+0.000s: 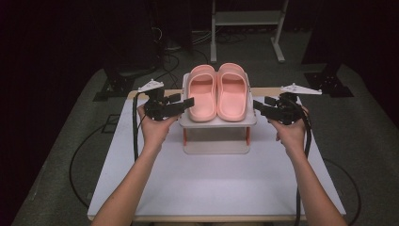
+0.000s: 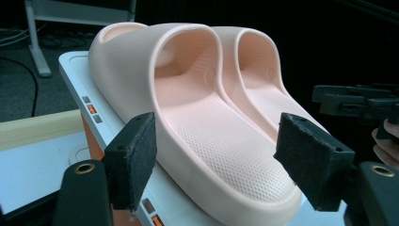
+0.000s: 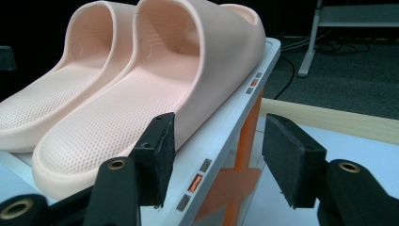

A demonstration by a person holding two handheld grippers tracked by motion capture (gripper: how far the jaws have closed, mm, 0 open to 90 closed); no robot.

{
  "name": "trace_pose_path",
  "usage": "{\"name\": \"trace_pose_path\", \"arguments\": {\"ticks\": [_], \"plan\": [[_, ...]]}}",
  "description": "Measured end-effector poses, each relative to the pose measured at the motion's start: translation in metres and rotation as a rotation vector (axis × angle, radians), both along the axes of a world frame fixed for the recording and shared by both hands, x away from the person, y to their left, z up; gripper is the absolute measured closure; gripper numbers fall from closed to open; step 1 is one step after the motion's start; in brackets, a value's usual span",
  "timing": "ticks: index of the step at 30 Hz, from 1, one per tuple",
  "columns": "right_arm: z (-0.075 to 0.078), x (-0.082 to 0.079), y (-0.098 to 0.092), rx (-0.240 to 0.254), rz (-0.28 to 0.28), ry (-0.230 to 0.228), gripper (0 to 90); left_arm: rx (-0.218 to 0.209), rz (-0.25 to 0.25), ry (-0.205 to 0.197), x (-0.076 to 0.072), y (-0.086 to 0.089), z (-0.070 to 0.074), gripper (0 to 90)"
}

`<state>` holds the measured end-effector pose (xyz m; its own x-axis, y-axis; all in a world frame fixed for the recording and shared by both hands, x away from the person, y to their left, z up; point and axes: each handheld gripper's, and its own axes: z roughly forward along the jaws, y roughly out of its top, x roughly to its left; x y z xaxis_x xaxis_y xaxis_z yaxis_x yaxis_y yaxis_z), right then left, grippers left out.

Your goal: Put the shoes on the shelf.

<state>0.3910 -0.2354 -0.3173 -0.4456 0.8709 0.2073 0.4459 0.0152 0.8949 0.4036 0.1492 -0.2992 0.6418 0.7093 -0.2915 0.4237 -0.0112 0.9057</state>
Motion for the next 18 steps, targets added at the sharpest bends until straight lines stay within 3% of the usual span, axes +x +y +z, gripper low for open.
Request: {"name": "trace_pose_path", "arguments": {"ticks": [18], "plan": [[-0.006, -0.018, -0.007, 0.010, 0.027, -0.019, 39.7, -0.021, -0.015, -0.026, -0.021, 0.009, -0.007, 20.4]]}}
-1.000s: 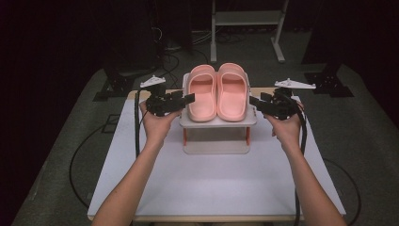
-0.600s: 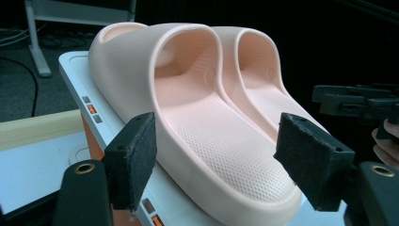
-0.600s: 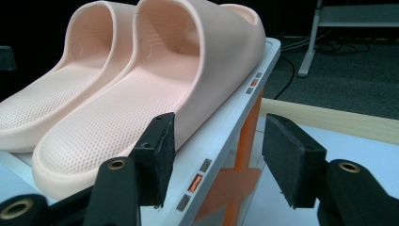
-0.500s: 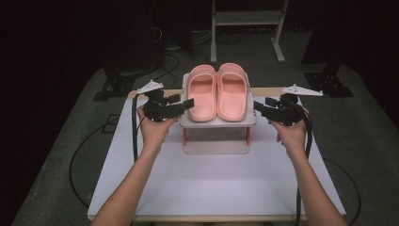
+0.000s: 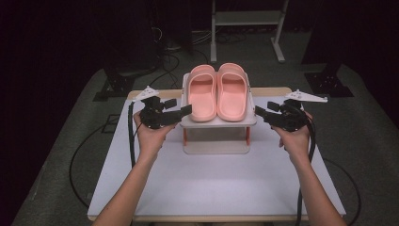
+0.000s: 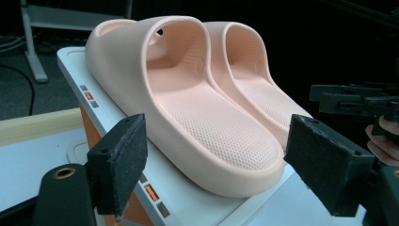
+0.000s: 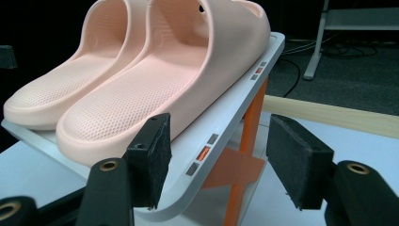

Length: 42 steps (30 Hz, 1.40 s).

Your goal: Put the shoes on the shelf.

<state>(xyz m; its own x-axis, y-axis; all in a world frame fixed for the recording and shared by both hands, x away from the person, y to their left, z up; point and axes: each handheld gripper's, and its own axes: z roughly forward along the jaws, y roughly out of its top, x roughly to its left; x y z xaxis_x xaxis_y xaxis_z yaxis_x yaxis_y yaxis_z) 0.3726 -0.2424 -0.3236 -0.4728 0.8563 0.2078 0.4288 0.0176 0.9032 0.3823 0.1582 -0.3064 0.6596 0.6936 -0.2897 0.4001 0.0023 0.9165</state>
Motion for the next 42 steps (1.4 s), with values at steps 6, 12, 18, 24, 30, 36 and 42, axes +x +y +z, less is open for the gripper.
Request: {"name": "trace_pose_path", "arguments": {"ticks": [6, 12, 18, 24, 30, 36, 42], "plan": [[-0.002, -0.005, -0.001, -0.001, 0.011, -0.010, 38.3, 0.003, -0.005, -0.009, -0.006, 0.002, -0.002, 18.2], [-0.003, -0.010, -0.003, 0.004, 0.017, -0.014, 37.5, -0.003, -0.009, -0.021, -0.014, 0.003, -0.003, 15.3], [-0.006, -0.015, -0.004, 0.007, 0.024, -0.017, 36.7, 0.008, -0.012, -0.031, -0.020, 0.005, -0.005, 10.1], [-0.009, -0.020, -0.006, 0.010, 0.034, -0.026, 35.6, 0.009, -0.004, -0.038, -0.026, 0.007, -0.010, 7.8], [-0.013, -0.025, -0.008, 0.012, 0.046, -0.028, 34.5, 0.004, -0.004, -0.039, -0.031, 0.011, -0.017, 7.8], [-0.018, -0.031, -0.010, 0.012, 0.056, -0.031, 34.1, -0.011, -0.010, -0.033, -0.034, 0.016, -0.024, 7.8], [-0.024, -0.035, -0.013, 0.016, 0.056, -0.033, 33.7, -0.009, -0.013, -0.039, -0.038, 0.019, -0.032, 7.8]]}}
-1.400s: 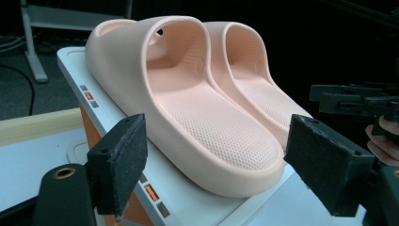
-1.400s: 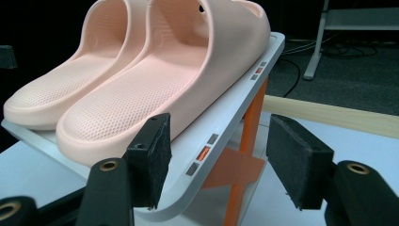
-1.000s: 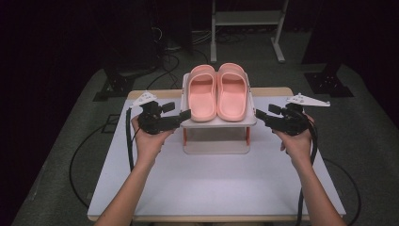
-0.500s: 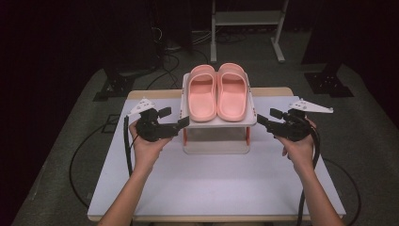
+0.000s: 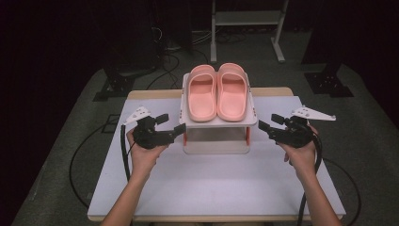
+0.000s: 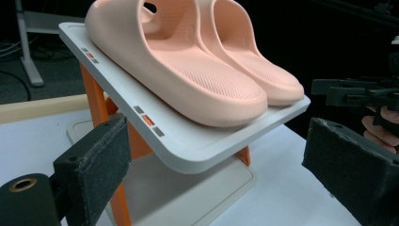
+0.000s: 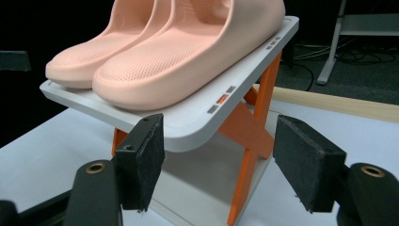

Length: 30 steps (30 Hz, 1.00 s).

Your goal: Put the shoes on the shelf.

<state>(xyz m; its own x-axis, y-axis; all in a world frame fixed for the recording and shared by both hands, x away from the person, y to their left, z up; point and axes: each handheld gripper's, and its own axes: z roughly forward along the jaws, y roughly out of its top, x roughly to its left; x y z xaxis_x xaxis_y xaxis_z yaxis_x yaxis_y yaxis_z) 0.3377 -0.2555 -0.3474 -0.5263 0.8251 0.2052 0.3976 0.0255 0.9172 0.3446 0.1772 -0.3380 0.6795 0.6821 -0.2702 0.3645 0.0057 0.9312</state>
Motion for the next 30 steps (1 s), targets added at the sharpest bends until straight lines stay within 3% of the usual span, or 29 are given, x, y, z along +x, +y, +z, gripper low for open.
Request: {"name": "trace_pose_path", "arguments": {"ticks": [30], "plan": [[-0.036, -0.023, -0.009, 0.007, 0.031, 0.009, 32.0, -0.002, -0.011, -0.025, -0.032, 0.010, -0.038, 7.8]]}}
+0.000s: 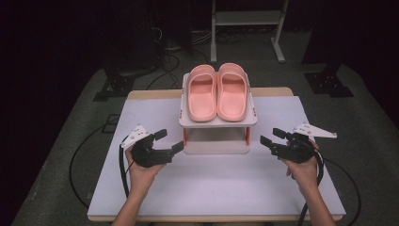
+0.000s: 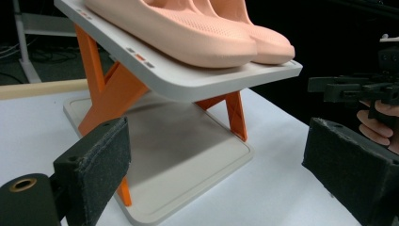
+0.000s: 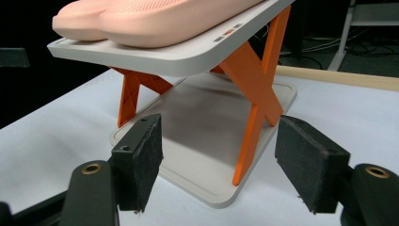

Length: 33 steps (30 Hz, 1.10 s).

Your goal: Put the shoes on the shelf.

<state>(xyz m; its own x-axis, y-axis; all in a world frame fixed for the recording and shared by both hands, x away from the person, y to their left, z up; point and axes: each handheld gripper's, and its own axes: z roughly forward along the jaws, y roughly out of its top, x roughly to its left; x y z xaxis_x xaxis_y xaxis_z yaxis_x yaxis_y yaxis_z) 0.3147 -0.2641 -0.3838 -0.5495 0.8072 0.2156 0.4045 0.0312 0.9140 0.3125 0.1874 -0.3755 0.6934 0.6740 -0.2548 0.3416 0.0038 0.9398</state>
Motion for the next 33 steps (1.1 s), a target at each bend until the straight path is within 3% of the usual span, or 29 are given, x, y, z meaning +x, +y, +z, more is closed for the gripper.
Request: {"name": "trace_pose_path", "arguments": {"ticks": [23, 33], "plan": [[-0.028, -0.014, -0.007, 0.009, 0.008, 0.029, 31.2, -0.008, 0.012, 0.043, -0.014, -0.001, -0.034, 7.8], [-0.040, -0.025, -0.009, 0.006, 0.013, 0.034, 30.9, 0.016, 0.025, 0.024, -0.026, -0.001, -0.048, 7.8]]}}
